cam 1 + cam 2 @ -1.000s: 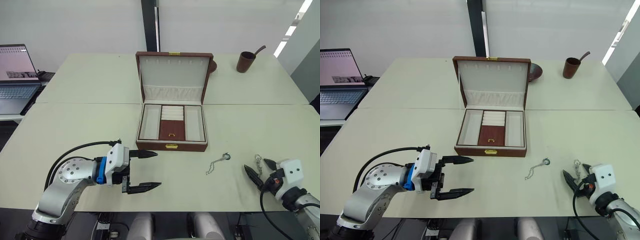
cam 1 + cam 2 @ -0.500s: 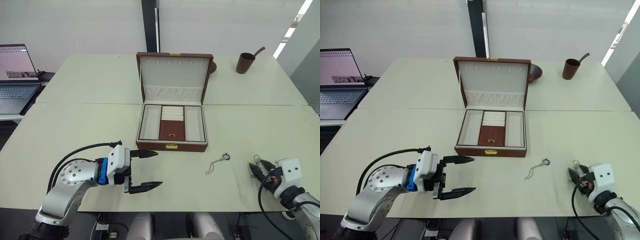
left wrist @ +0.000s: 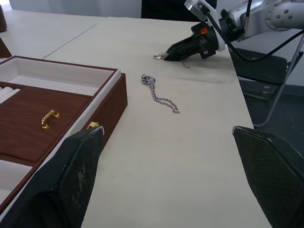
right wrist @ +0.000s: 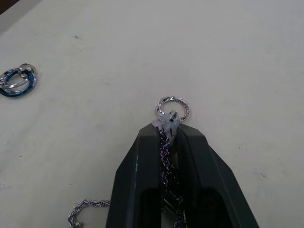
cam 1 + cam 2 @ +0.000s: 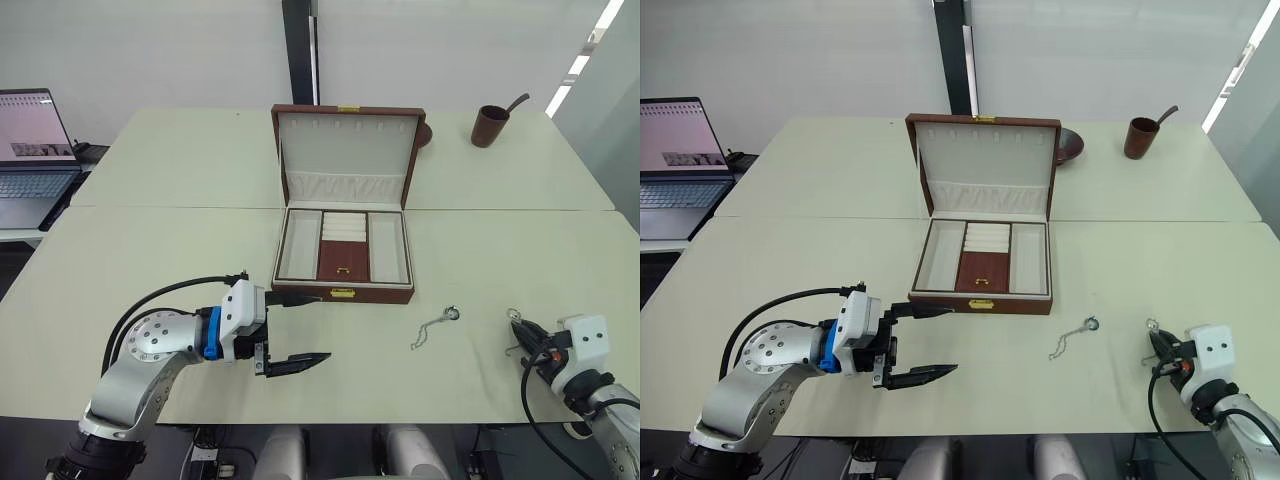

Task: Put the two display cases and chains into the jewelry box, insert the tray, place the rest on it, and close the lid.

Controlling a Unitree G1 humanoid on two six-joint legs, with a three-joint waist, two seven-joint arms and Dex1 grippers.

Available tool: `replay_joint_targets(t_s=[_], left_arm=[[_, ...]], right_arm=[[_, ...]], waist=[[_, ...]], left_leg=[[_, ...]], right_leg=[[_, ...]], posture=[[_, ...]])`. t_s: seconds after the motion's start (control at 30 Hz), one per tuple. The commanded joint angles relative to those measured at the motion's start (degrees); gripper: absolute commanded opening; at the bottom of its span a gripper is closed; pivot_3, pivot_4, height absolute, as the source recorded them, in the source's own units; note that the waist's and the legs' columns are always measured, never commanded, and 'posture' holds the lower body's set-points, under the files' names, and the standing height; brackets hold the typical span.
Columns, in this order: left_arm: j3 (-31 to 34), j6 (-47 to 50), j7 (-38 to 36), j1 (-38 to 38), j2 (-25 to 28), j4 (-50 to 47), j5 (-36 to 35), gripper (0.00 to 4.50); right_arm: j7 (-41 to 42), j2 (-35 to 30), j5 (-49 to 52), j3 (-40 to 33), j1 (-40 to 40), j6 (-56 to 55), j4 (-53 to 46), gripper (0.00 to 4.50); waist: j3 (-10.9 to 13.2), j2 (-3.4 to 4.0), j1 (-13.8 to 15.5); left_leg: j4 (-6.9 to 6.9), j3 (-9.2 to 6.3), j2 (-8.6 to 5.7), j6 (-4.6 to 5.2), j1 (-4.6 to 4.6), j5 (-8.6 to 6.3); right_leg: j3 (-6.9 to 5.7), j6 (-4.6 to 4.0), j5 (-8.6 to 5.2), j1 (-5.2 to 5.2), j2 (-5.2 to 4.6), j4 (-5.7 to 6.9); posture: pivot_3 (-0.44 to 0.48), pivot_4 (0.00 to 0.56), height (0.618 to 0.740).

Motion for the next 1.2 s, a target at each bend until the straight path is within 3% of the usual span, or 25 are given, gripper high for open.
replay_joint_targets(t_s=[0.03,0.6,0.9,1.2], left_arm=[[-0.2,-0.1,0.4,-1.0,-0.5,-0.8,-0.6,4.5],[2.3,3.2,7.2,0.8,-1.9,-4.6,-2.3,4.5],[7.5,4.8,15.3,7.0,-3.6,-8.7,-3.1,4.5],[12.3,4.3,23.9,14.7,-7.1,-12.9,-2.9,4.5]], right_arm=[[2.3,-0.9,3.5,-2.2,-0.4,-0.4,-1.6,0.23],[7.8,-10.9,17.6,-1.2,-11.2,11.4,-12.6,0.23],[5.0,-9.6,23.7,8.8,-33.9,20.0,-12.5,0.23],[6.9,-5.8,22.4,17.7,-48.6,22.4,-6.7,0.23]], waist=[[0.0,0.01,0.0],[0.0,0.03,0.1],[0.0,0.05,-0.1],[0.1,0.01,0.2]], left_leg=[[0.0,0.0,0.0,0.0,0.0,0.0],[0.01,-0.04,-0.02,0.0,-0.03,0.0],[0.01,-0.07,0.01,0.0,-0.04,0.01],[0.04,-0.18,0.03,0.01,-0.13,0.0]], right_leg=[[0.0,0.0,0.0,0.0,0.0,0.0],[-0.02,0.0,0.0,0.0,-0.02,0.01],[-0.03,0.0,0.01,-0.05,0.02,0.02],[-0.09,0.01,0.02,-0.04,-0.19,0.0]], posture=[[0.0,0.15,0.74],[0.0,0.15,0.74],[0.0,0.15,0.74],[0.0,0.15,0.74]])
